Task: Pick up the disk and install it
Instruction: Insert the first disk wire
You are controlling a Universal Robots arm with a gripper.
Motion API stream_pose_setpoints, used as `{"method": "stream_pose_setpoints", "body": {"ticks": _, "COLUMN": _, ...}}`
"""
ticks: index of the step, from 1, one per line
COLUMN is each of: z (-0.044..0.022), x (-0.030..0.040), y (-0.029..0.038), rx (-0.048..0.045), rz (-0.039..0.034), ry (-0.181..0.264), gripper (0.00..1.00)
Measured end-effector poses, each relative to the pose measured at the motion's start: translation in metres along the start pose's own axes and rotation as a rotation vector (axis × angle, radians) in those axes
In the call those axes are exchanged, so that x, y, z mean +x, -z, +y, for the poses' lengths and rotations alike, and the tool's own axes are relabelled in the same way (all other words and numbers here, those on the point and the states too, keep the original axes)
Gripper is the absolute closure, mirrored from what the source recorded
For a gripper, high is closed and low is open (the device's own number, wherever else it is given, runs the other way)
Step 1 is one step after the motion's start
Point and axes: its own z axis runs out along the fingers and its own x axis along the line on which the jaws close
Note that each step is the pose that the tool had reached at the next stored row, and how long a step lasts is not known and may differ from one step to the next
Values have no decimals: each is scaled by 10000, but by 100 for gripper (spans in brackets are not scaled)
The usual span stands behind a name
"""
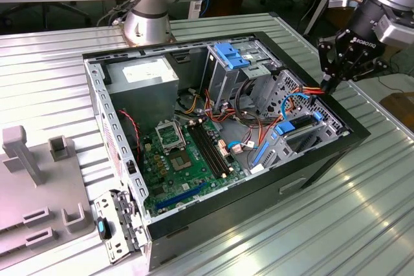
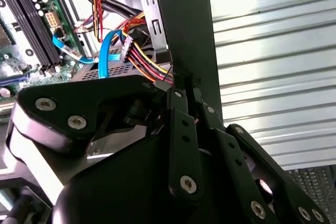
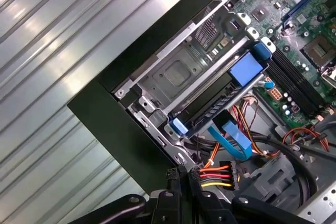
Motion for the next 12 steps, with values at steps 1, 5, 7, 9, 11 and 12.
{"method": "stream_pose_setpoints", "body": {"ticks": 1, "z": 0, "x": 0, "y": -1, "rx": 0, "rz": -1, "ry": -75, "gripper": 82}}
{"method": "stream_pose_setpoints", "body": {"ticks": 5, "z": 0, "x": 0, "y": -1, "rx": 0, "rz": -1, "ry": -106, "gripper": 82}}
{"method": "stream_pose_setpoints", "body": {"ticks": 7, "z": 0, "x": 0, "y": -1, "rx": 0, "rz": -1, "ry": -113, "gripper": 83}}
{"method": "stream_pose_setpoints", "body": {"ticks": 9, "z": 0, "x": 0, "y": -1, "rx": 0, "rz": -2, "ry": -123, "gripper": 83}}
{"method": "stream_pose_setpoints", "body": {"ticks": 11, "z": 0, "x": 0, "y": -1, "rx": 0, "rz": -2, "ry": -151, "gripper": 83}}
{"method": "stream_pose_setpoints", "body": {"ticks": 12, "z": 3, "x": -3, "y": -1, "rx": 0, "rz": -3, "ry": -219, "gripper": 83}}
